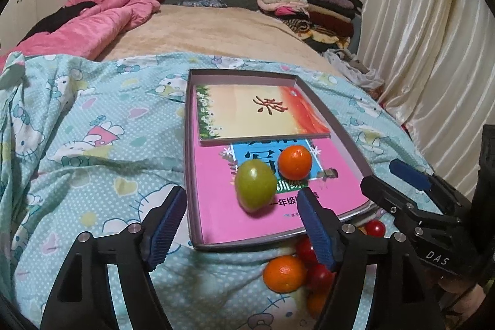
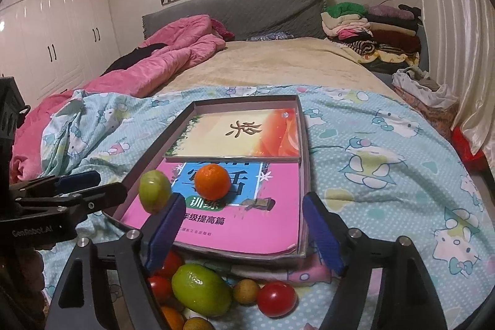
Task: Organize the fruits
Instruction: 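Withdraw both open tools back from the tray toward the fruit cluster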
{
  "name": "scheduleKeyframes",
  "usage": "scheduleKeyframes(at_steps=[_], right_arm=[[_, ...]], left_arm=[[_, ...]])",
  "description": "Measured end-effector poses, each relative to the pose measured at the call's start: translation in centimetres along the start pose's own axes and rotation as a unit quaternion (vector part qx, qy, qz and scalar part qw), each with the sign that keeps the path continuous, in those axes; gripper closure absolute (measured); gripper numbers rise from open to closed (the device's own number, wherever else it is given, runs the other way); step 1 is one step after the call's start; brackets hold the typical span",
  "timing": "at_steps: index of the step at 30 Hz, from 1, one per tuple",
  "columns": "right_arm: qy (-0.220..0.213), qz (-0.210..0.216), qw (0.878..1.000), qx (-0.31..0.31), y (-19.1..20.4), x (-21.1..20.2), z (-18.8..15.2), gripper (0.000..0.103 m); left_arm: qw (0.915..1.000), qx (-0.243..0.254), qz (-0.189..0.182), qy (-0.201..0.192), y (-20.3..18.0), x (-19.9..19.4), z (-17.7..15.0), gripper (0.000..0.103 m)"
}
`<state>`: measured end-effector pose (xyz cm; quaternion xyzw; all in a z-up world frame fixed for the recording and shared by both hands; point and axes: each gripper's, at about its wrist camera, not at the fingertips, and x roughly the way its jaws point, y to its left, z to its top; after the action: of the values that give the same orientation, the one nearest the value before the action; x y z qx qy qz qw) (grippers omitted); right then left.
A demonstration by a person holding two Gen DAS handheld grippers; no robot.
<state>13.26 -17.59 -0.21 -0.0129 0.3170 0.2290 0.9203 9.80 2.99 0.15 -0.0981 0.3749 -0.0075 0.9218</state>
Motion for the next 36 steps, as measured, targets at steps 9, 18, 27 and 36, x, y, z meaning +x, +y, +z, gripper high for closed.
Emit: scheduleKeyframes(at_steps=[9,18,27,36], right_arm=[[-0.019,-0.01,1.0,0.001,0.0,-1.4,0.3,0.016],[-0.047,-0.015,0.999,0.021,-0.3,-3.9,0.4,0.011],[-0.064,-0.015,0.997,0.051,-0.9,-5.6,0.6,0.01],[-0.066,-0.009,0.995,0.075,-1.2,-6.6,0.7,0.003]], left_arm=[[1.0,-0.008,0.0,-0.003,0.1,-0.9,-0.4,0.027],[0.9998,-0.012,-0.008,-0.014,-0.2,-2.2,-0.8,0.027],[0.9998,0.002,-0.018,-0.008,-1.3,-2.7,-1.3,0.027],[0.9994,-0.004,-0.033,0.006,-1.6,-3.2,-1.7,0.026]])
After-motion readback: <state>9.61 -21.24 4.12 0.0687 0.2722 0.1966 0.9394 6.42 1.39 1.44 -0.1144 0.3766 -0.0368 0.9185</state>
